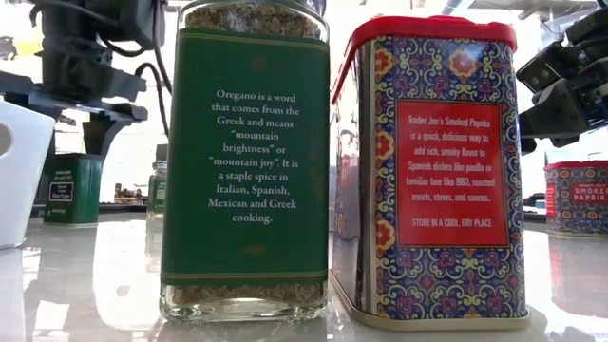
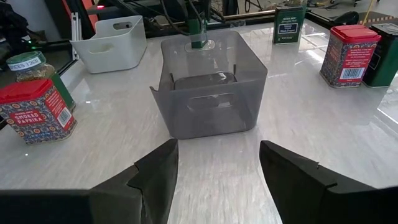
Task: Sort spices by type
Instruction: Put the bottom left black seasoning can into the grey bin
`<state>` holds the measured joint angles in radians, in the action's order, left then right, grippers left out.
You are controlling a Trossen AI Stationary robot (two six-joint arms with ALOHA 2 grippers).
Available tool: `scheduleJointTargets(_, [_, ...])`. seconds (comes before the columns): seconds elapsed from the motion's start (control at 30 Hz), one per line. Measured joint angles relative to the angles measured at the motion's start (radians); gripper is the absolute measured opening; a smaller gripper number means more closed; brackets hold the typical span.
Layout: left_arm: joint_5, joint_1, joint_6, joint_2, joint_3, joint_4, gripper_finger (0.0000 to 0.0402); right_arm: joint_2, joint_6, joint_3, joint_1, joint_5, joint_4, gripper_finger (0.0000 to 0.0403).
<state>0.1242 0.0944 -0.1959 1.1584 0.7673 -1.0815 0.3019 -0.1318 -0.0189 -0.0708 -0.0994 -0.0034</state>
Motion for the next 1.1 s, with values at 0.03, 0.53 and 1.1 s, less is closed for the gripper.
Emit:
scheduleJointTargets(0.03, [0.0, 0.0, 0.0, 0.0, 0.0, 0.002, 0.0238, 0.0, 0.0, 0.0, 0.0, 0.0, 0.0, 0.0255])
scheduleJointTargets(0.53, [-0.001, 0.0, 0.015, 0.0, 0.0, 0.002, 0.0142, 0.0, 0.0, 0.0, 0.0, 0.0, 0.0, 0.0255])
scheduleJointTargets(1.1, [-0.008, 0.0, -0.009, 0.0, 0.0, 0.002, 0.0125, 0.0, 0.0, 0.0, 0.0, 0.0, 0.0, 0.0255])
